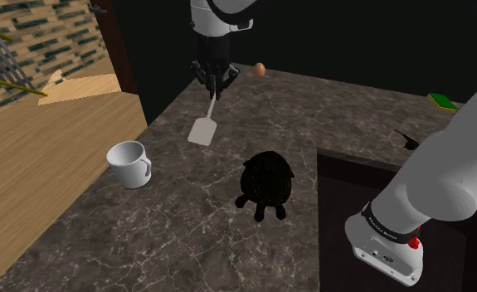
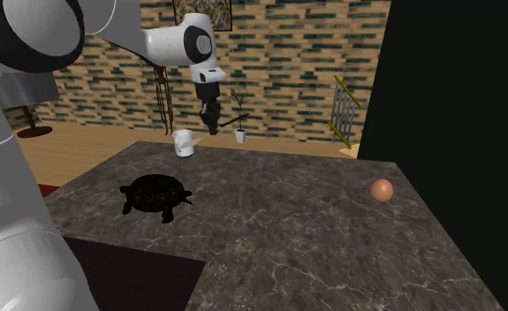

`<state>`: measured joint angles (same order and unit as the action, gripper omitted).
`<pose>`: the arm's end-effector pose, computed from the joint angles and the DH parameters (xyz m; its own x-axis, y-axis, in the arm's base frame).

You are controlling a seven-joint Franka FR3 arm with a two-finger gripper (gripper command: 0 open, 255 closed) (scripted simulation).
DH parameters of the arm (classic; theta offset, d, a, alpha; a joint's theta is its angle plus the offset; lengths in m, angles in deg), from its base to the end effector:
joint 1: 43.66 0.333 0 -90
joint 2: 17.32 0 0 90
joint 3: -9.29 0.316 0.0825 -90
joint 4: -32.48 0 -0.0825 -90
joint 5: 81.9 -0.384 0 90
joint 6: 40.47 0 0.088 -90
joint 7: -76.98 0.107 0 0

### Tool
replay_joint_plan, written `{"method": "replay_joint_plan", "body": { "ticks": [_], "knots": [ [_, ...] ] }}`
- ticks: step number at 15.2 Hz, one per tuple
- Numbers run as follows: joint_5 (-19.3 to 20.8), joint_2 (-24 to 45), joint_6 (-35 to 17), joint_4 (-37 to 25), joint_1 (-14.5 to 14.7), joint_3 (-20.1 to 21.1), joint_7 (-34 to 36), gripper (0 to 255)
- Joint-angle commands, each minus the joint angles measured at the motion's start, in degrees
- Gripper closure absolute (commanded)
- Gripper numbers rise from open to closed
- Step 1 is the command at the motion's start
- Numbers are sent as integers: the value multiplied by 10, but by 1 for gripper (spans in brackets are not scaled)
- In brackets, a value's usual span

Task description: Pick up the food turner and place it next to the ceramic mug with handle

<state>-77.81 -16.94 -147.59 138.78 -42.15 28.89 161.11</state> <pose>0.5291 0.1980 0.5113 0.4710 -0.8796 0.0665 -0.8816 -0.4721 -0.0006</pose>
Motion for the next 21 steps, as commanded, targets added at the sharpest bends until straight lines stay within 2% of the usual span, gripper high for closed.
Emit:
{"method": "replay_joint_plan", "body": {
  "ticks": [1,8,21],
  "knots": [
    [2,4,4,-5,14,14,29,255],
    [14,31,18,-38,65,61,129,255],
    [27,51,-77,41,66,60,142,255]
  ]
}}
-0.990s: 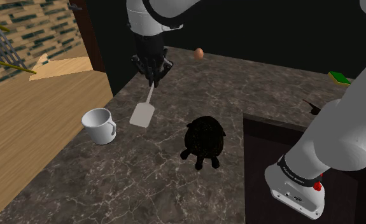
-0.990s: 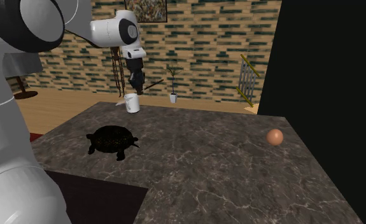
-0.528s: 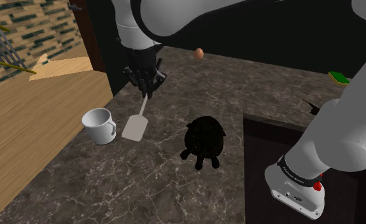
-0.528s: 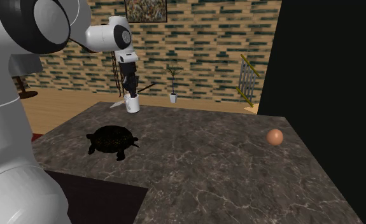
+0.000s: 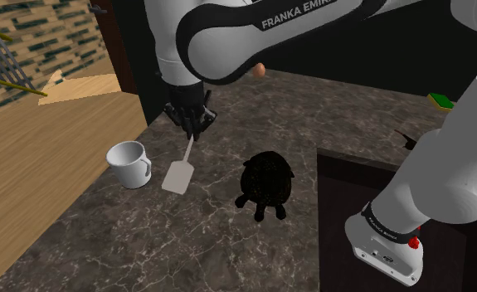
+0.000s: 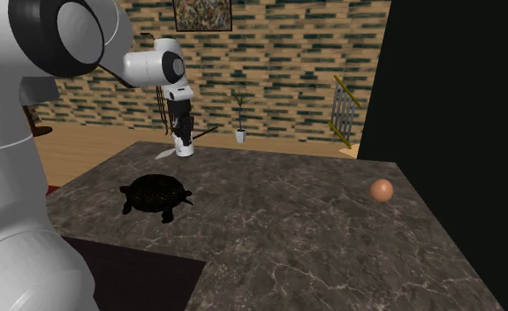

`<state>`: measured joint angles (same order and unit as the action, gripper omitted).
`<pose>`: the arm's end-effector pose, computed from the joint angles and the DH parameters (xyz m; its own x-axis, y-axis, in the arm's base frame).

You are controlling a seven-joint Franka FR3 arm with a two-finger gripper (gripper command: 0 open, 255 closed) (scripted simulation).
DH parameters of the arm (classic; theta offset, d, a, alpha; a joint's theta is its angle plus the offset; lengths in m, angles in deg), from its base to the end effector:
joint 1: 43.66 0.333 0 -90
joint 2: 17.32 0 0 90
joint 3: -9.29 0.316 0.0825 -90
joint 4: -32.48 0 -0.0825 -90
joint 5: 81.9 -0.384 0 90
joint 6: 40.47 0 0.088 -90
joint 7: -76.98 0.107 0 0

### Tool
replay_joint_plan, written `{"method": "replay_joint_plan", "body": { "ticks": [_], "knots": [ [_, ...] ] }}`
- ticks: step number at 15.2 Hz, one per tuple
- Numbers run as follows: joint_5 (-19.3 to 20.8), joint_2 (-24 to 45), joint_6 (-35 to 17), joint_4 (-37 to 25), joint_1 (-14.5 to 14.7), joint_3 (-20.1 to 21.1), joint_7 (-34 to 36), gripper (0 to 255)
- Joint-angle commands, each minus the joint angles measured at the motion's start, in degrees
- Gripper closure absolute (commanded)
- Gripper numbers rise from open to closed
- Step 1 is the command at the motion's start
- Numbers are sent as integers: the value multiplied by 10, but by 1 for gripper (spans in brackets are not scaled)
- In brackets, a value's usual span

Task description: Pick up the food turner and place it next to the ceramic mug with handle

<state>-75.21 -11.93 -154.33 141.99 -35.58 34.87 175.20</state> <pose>0.4900 0.3107 0.4497 0.4697 -0.8803 0.0664 -0.8823 -0.4708 0.0001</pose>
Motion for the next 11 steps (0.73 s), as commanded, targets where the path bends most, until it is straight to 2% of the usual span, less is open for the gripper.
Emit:
{"method": "replay_joint_plan", "body": {
  "ticks": [1,11],
  "knots": [
    [2,3,-17,14,0,0,3,255],
    [23,34,-87,57,3,-3,20,255]
  ]
}}
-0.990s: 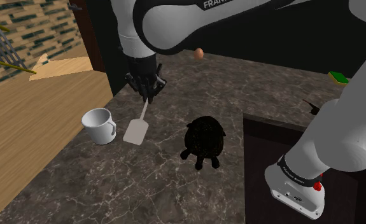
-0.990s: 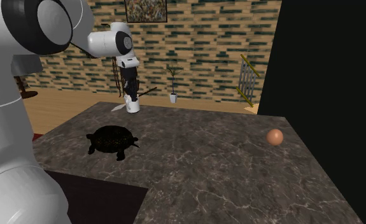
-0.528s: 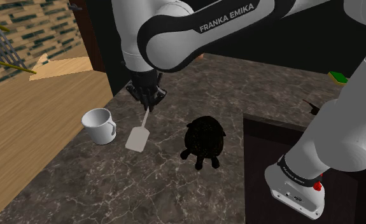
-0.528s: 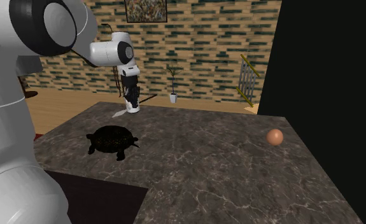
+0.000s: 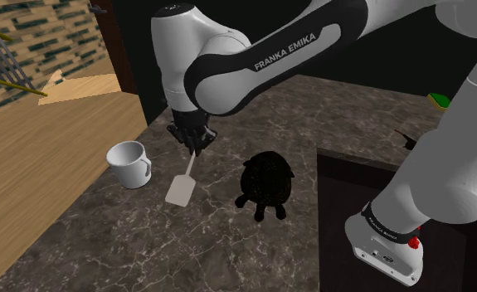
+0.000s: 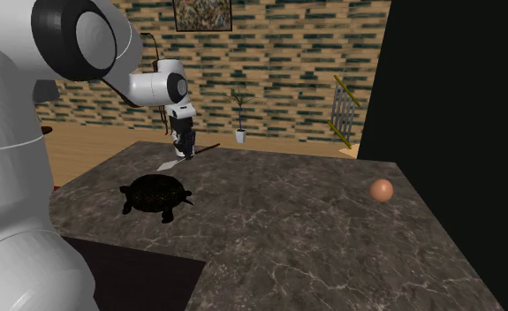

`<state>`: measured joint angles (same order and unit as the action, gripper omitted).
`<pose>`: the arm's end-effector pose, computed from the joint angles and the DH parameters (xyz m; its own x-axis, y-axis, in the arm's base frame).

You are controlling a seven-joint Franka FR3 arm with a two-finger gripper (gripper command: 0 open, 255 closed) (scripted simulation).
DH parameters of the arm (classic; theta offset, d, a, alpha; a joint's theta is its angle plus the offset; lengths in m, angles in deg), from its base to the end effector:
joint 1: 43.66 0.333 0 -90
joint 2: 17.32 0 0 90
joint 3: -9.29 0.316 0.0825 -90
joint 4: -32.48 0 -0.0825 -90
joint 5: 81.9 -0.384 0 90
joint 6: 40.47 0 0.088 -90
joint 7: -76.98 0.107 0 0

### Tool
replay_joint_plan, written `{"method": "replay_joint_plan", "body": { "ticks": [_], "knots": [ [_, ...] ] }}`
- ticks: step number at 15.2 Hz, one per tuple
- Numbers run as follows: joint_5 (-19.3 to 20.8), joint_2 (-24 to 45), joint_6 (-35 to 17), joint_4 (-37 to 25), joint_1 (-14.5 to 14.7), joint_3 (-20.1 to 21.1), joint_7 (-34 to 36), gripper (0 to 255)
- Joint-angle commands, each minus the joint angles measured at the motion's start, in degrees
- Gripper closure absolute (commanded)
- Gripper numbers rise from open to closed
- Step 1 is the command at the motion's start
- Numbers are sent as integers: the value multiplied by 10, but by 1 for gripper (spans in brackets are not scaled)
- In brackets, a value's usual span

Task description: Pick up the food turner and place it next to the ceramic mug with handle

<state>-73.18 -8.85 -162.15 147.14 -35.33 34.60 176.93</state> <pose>0.4897 0.3103 0.3914 0.4698 -0.8803 0.0666 -0.8822 -0.4708 -0.0001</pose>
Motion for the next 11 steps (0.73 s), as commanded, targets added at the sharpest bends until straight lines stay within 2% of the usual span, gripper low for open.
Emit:
{"method": "replay_joint_plan", "body": {
  "ticks": [1,7,11],
  "knots": [
    [5,7,-15,9,1,-1,4,255],
    [21,30,-53,27,4,-4,17,255],
    [21,30,-53,27,4,-4,17,255]
  ]
}}
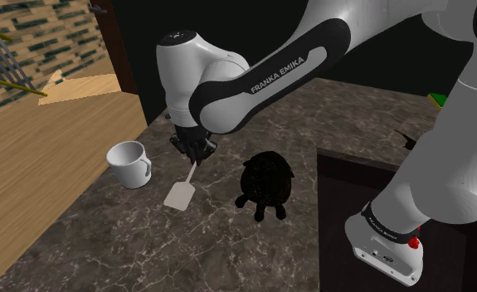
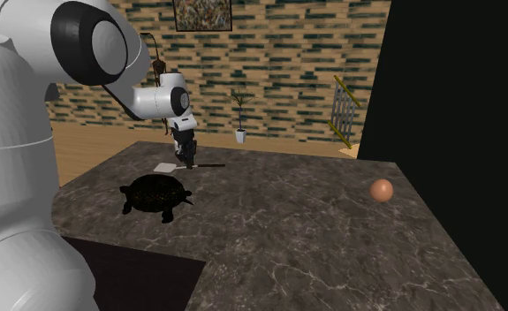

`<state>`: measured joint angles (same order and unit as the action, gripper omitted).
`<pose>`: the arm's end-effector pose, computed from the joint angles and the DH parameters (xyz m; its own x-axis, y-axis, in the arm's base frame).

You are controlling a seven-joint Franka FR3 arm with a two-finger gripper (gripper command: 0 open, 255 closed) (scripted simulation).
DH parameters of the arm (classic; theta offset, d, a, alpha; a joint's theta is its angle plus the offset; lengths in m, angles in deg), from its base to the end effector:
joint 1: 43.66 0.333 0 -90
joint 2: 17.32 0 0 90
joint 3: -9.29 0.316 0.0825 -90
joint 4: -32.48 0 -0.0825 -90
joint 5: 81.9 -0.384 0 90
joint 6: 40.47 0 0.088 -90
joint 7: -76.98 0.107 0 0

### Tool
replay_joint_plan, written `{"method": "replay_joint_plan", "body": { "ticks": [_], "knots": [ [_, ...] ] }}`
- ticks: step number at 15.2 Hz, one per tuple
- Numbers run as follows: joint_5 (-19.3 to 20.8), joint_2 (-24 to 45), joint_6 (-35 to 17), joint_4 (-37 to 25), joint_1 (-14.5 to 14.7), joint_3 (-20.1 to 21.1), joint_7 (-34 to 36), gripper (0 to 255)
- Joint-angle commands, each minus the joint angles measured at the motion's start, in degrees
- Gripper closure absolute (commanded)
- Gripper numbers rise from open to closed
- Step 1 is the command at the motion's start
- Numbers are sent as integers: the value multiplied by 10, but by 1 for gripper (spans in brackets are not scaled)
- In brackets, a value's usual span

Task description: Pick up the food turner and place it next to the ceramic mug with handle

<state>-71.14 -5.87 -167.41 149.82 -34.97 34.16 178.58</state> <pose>0.4892 0.3101 0.3507 0.4696 -0.8804 0.0664 -0.8823 -0.4707 -0.0003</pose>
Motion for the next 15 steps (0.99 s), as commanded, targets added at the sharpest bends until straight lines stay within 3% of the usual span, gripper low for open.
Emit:
{"method": "replay_joint_plan", "body": {
  "ticks": [1,3,4,9,13,15],
  "knots": [
    [0,0,0,0,0,0,0,255],
    [0,0,0,0,0,0,0,255],
    [0,0,0,0,0,0,0,0],
    [0,0,0,0,0,0,0,0],
    [-24,-36,64,-33,-3,7,-16,0],
    [-24,-36,64,-33,-2,7,-16,0]
  ]
}}
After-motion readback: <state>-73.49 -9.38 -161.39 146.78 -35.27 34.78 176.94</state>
